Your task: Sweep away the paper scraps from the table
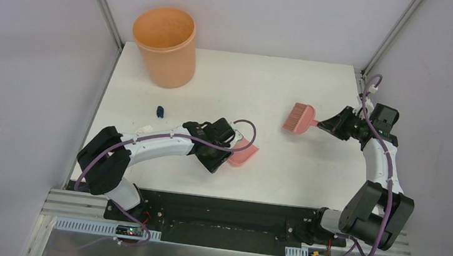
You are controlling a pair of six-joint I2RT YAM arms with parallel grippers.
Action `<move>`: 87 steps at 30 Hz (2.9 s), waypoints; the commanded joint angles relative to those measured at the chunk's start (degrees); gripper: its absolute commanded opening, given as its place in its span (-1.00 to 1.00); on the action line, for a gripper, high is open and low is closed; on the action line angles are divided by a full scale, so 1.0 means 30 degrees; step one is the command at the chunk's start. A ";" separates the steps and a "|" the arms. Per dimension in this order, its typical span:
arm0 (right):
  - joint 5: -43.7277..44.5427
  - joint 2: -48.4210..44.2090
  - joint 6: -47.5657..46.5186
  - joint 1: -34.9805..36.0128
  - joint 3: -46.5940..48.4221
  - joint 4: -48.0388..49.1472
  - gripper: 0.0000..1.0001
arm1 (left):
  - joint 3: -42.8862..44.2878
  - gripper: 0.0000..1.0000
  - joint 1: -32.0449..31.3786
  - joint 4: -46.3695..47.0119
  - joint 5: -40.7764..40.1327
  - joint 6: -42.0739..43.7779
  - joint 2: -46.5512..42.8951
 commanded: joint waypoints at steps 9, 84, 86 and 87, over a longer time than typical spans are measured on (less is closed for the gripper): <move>-0.0746 0.0105 -0.0109 -0.0229 0.0429 0.0552 -1.00 | 0.0147 -0.27 -0.0271 0.0921 0.0182 -0.0025 -0.0350; 0.7698 2.3816 1.6125 2.2437 2.7844 0.3038 -1.00 | 0.3620 -1.00 0.0077 -1.6110 -1.8212 -1.2344 -1.6620; 0.7702 2.3639 1.6493 2.2438 2.7521 0.2714 -1.00 | 0.3680 -1.00 0.0060 -1.6273 -1.8250 -1.2363 -1.6380; 0.7896 2.3523 1.6528 2.2449 2.7380 0.2336 -1.00 | 0.3691 -1.00 0.0058 -1.6271 -1.8272 -1.2379 -1.6311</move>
